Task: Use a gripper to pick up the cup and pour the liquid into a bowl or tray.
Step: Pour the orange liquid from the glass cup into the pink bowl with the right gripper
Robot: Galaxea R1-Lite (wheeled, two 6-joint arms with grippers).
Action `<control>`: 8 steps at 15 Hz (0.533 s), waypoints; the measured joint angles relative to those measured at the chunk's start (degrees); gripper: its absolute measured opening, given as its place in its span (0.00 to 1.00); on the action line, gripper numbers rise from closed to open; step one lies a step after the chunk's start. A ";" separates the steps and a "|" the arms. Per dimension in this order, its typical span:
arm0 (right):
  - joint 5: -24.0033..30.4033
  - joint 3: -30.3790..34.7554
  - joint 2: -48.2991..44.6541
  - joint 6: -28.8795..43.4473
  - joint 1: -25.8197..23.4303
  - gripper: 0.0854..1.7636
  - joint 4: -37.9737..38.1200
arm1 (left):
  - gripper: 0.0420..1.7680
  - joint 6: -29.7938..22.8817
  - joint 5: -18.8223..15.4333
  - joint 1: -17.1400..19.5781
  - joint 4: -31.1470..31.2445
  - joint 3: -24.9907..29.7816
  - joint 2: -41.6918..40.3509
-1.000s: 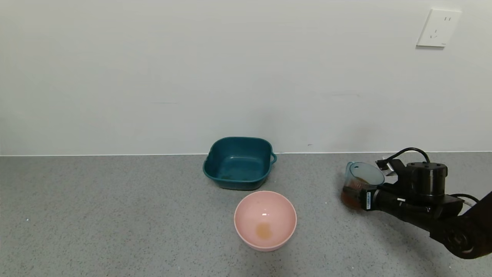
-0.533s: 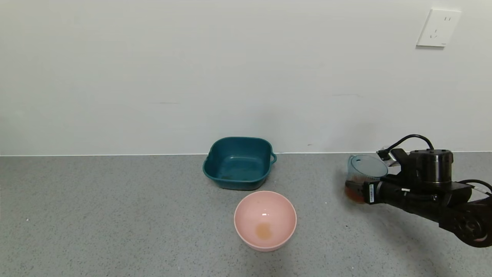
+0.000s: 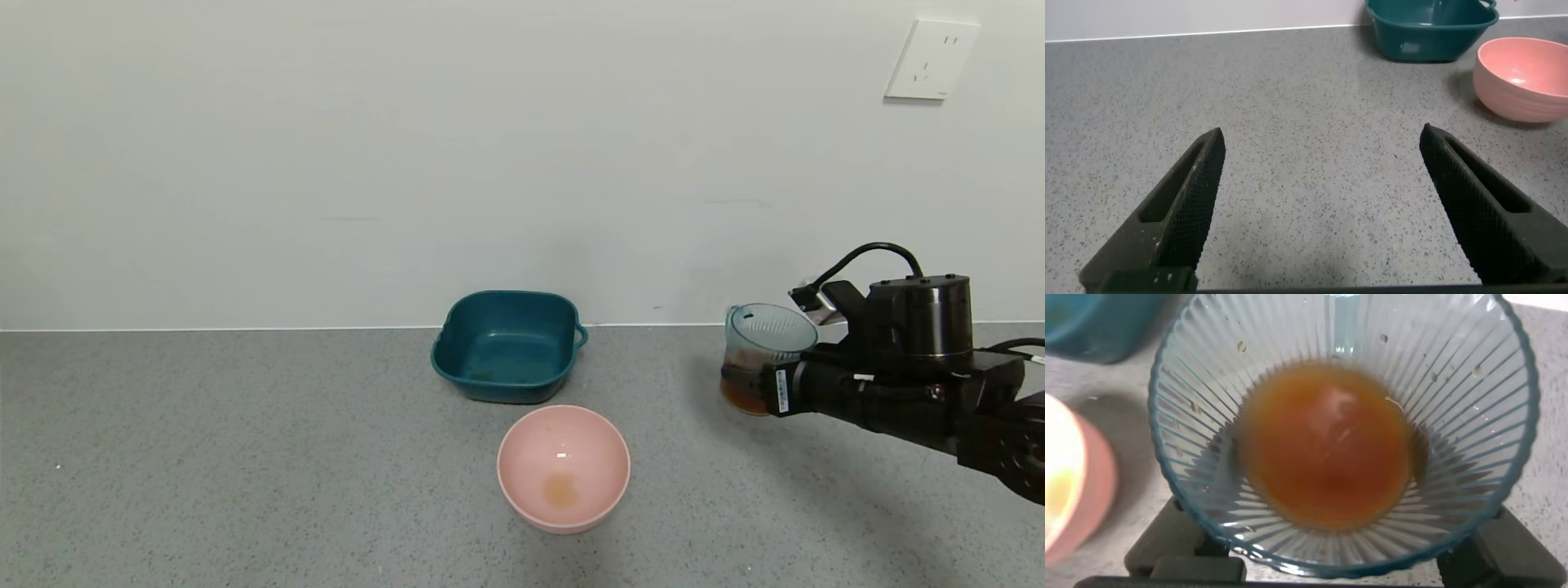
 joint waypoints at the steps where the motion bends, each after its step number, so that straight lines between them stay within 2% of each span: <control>1: -1.02 -0.77 -0.66 -0.11 0.94 0.75 1.27 | 0.97 0.00 0.00 0.00 0.00 0.00 0.00; 8: -7.01 -4.82 -3.84 -0.39 8.02 0.74 7.38 | 0.97 0.00 0.00 0.00 0.00 0.00 0.00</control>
